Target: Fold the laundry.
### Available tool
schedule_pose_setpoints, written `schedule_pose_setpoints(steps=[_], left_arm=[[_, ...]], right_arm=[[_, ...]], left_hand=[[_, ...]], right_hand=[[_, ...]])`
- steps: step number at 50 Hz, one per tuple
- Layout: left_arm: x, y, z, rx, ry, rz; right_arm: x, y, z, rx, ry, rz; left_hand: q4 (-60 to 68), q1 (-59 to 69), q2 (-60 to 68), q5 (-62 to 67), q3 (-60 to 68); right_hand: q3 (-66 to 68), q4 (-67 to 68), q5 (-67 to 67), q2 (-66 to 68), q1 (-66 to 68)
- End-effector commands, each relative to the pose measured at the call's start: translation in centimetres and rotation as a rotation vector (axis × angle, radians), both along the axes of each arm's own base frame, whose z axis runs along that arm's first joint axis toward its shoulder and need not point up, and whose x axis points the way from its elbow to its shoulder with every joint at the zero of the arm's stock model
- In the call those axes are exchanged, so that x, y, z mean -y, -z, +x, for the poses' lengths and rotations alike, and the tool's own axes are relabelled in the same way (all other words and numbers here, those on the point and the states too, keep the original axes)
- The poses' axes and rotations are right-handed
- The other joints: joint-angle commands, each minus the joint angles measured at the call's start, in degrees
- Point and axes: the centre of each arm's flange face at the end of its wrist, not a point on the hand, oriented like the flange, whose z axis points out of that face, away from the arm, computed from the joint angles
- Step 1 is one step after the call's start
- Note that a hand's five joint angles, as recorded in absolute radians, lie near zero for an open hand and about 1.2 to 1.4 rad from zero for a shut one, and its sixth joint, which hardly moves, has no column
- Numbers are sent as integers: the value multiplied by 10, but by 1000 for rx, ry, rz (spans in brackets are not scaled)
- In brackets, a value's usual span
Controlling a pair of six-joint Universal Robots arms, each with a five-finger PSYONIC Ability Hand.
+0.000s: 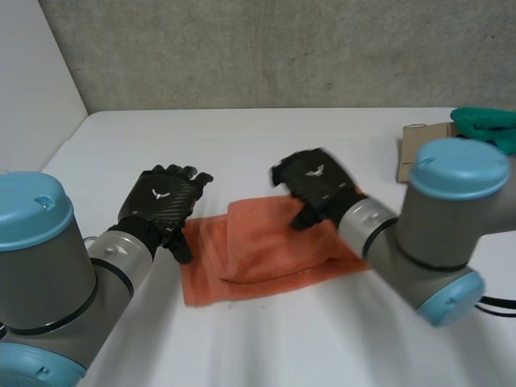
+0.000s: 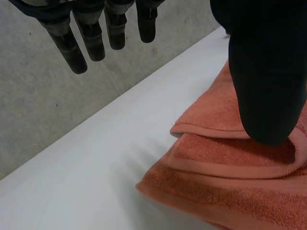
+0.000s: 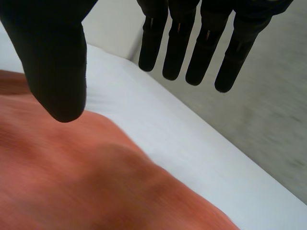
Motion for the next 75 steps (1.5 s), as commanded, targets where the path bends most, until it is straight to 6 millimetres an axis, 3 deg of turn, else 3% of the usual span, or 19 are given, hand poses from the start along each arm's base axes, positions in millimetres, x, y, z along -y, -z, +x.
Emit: schedule_pose_setpoints(steps=[1, 6, 14, 21, 33, 36, 38, 40, 47, 55, 59, 62, 66, 69, 70, 75], left_arm=[[-3, -5, 0, -14, 4, -15], [-5, -3, -2, -12, 18, -9], [-6, -1, -3, -8, 27, 0], [-6, 1, -1, -7, 22, 6], [-5, 2, -1, -5, 20, 9], [-6, 2, 0, -5, 20, 9], [-6, 3, 0, -3, 21, 8], [-6, 3, 0, -2, 19, 7], [-6, 1, 1, -8, 17, 1], [-8, -3, 5, -12, 10, -8], [-6, -5, 7, -14, 1, -15], [-5, -7, 9, -17, -5, -18], [-3, -9, 12, -23, -10, -22], [-2, -11, 13, -27, -14, -27], [-2, -12, 13, -29, -14, -27], [-3, -17, 15, -36, -17, -41]], right_arm=[[33, -3, -53, -36, 221, 64], [47, 16, -87, -66, 275, 127], [57, 55, -108, -44, 194, 200], [58, 74, -115, -60, 215, 231], [58, 86, -113, -86, 211, 213], [57, 85, -113, -87, 209, 221], [57, 83, -114, -82, 212, 218], [59, 77, -114, -67, 217, 207], [62, 64, -127, -65, 253, 198], [75, 34, -175, -167, 380, 123], [75, 24, -183, -255, 374, 93], [73, 14, -175, -272, 357, 60], [56, -4, -131, -239, 245, -17], [27, -15, -88, -206, 105, -76], [7, -18, -66, -194, 17, -108], [-48, -8, -16, -166, -220, -151]], left_hand=[[-8, 8, -8, -29, -14], [-8, 8, -8, -29, -14], [-8, 8, -8, -29, -14], [-8, 8, -8, -29, -14], [-8, 8, -8, -29, -14], [-8, 8, -8, -29, -14], [-8, 8, -8, -29, -14], [-8, 8, -8, -29, -14], [-8, 8, -8, -29, -14], [-8, 8, -8, -29, -14], [-8, 8, -8, -29, -14], [-8, 8, -8, -29, -14], [-8, 8, -8, -29, -14], [-8, 8, -8, -29, -14], [-8, 8, -8, -29, -14], [-8, 8, -8, -29, -14]], right_hand=[[13, 12, 24, 12, 9], [18, 17, 29, 17, 14], [62, 61, 72, 61, 58], [65, 64, 76, 65, 61], [43, 42, 54, 43, 39], [50, 49, 61, 49, 46], [207, 206, 218, 207, 203], [464, 463, 475, 464, 460], [466, 465, 477, 465, 462], [466, 465, 477, 465, 462], [466, 465, 477, 465, 462], [466, 465, 477, 465, 462], [466, 465, 477, 465, 462], [466, 465, 477, 465, 462], [466, 465, 477, 465, 462], [466, 465, 477, 465, 462]])
